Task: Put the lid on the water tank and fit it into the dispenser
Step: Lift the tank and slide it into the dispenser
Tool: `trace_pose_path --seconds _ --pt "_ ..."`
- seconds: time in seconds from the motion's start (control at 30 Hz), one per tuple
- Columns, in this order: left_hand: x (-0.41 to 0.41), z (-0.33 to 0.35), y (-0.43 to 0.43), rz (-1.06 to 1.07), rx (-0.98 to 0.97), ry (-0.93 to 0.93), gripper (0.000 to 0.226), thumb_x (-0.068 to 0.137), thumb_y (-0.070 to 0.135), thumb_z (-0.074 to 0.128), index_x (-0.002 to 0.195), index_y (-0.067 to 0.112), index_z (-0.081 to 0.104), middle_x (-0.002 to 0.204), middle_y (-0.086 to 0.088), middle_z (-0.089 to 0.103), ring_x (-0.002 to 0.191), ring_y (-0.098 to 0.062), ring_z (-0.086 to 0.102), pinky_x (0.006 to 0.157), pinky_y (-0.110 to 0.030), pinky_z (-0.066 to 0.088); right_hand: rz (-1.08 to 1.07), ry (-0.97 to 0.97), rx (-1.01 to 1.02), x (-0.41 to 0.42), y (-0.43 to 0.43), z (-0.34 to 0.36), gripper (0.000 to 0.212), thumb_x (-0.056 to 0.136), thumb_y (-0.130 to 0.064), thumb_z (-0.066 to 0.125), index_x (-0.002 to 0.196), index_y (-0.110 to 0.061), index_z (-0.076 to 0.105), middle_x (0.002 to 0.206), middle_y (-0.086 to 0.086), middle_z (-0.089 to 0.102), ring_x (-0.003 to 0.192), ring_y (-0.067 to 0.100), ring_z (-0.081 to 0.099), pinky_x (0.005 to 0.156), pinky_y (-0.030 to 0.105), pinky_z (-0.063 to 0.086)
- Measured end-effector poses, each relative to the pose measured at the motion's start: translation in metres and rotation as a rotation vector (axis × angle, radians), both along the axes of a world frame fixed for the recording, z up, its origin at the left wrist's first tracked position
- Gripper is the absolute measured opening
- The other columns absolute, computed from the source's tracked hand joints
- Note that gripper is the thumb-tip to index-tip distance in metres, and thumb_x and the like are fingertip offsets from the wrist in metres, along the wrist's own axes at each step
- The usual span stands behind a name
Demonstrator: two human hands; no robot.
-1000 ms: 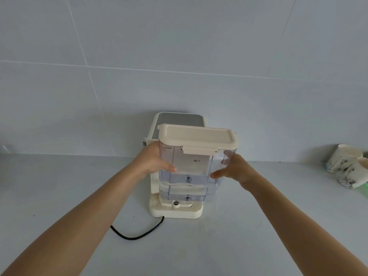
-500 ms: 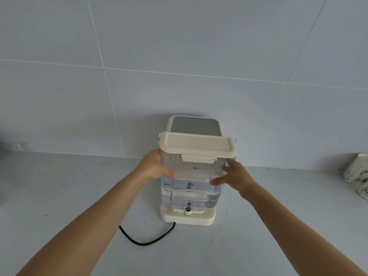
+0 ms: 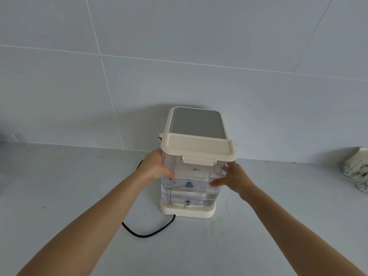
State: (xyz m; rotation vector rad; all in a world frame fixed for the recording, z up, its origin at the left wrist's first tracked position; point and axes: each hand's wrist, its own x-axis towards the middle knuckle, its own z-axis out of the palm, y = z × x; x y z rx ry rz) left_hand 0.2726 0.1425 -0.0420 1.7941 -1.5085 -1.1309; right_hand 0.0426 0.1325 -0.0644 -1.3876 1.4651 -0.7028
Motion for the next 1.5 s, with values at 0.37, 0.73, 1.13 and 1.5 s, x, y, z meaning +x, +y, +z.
trace_pose_path --seconds 0.37,0.73,1.13,1.5 --pt "0.002 -0.011 0.001 0.015 0.018 -0.028 0.073 0.049 0.008 0.084 0.115 0.016 0.056 0.113 -0.004 0.066 0.108 -0.025 0.058 0.098 -0.043 0.046 0.022 0.041 0.006 -0.001 0.001 -0.006 0.083 0.054 0.002 0.080 0.123 -0.020 0.041 0.129 0.004 0.051 0.124 0.027 0.042 0.096 0.035 0.036" --pt "0.003 -0.021 0.000 0.004 0.009 0.015 0.069 0.051 0.006 0.084 0.114 0.015 0.057 0.113 -0.006 0.067 0.107 -0.026 0.060 0.098 -0.045 0.046 0.021 0.038 0.031 -0.001 0.001 -0.010 0.087 0.053 0.004 0.078 0.128 -0.018 0.038 0.131 0.006 0.051 0.124 0.027 0.042 0.097 0.035 0.035" --pt "0.004 -0.023 0.001 -0.018 -0.003 0.043 0.063 0.057 0.005 0.080 0.113 0.019 0.055 0.115 -0.004 0.065 0.110 -0.025 0.057 0.101 -0.044 0.043 0.030 0.045 0.035 -0.002 0.003 -0.013 0.085 0.055 0.002 0.078 0.128 -0.016 0.040 0.131 0.006 0.051 0.123 0.027 0.043 0.096 0.035 0.035" --pt "-0.003 -0.028 0.027 0.010 -0.095 0.193 0.070 0.074 0.032 0.070 0.132 0.030 0.031 0.124 0.017 0.044 0.122 -0.009 0.041 0.094 -0.025 0.030 0.136 0.118 -0.133 -0.008 0.019 -0.006 0.091 0.070 -0.026 0.073 0.138 -0.023 0.013 0.141 0.003 0.039 0.125 0.029 0.041 0.103 0.044 0.039"
